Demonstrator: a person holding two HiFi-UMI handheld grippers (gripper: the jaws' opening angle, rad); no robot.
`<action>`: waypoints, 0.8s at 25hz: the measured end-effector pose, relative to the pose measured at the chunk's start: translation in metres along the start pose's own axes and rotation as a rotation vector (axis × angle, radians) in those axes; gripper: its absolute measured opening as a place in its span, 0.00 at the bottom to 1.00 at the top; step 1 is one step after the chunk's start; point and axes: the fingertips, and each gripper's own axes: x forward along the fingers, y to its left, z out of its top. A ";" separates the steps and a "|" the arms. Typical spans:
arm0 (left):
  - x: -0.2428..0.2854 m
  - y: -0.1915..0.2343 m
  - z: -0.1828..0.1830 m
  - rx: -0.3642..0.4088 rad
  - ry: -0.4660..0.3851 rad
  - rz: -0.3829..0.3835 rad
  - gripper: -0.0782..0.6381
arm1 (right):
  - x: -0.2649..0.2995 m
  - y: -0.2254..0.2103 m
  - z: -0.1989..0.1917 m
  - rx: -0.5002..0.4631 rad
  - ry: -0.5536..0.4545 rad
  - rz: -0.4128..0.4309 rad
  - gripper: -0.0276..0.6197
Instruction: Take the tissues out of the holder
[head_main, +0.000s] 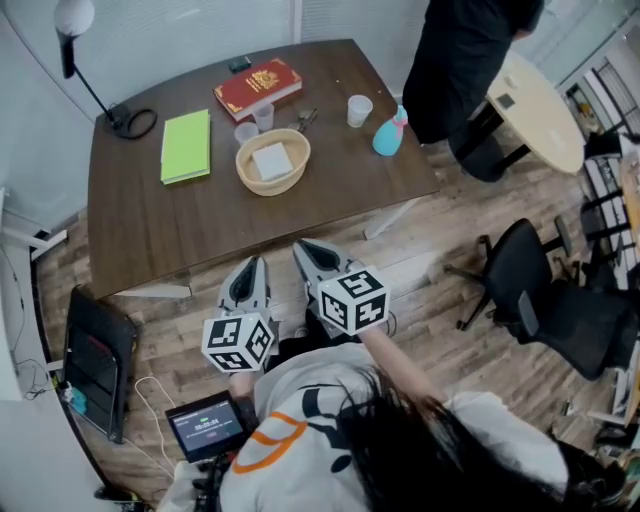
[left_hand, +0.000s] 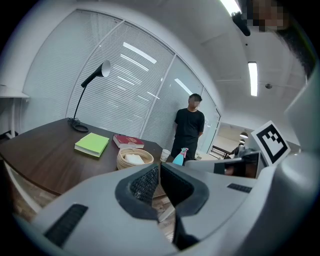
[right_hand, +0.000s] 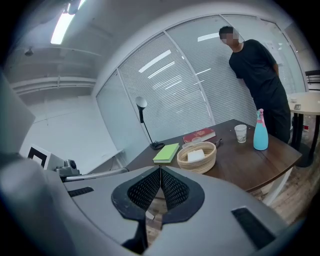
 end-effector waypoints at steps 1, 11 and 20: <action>0.005 0.002 0.002 -0.001 0.001 0.005 0.12 | 0.005 -0.002 0.002 -0.001 0.003 0.005 0.06; 0.055 0.024 0.026 -0.004 0.006 0.051 0.12 | 0.057 -0.034 0.037 0.018 0.025 0.049 0.06; 0.102 0.033 0.038 -0.001 0.032 0.078 0.12 | 0.092 -0.065 0.055 0.042 0.049 0.078 0.06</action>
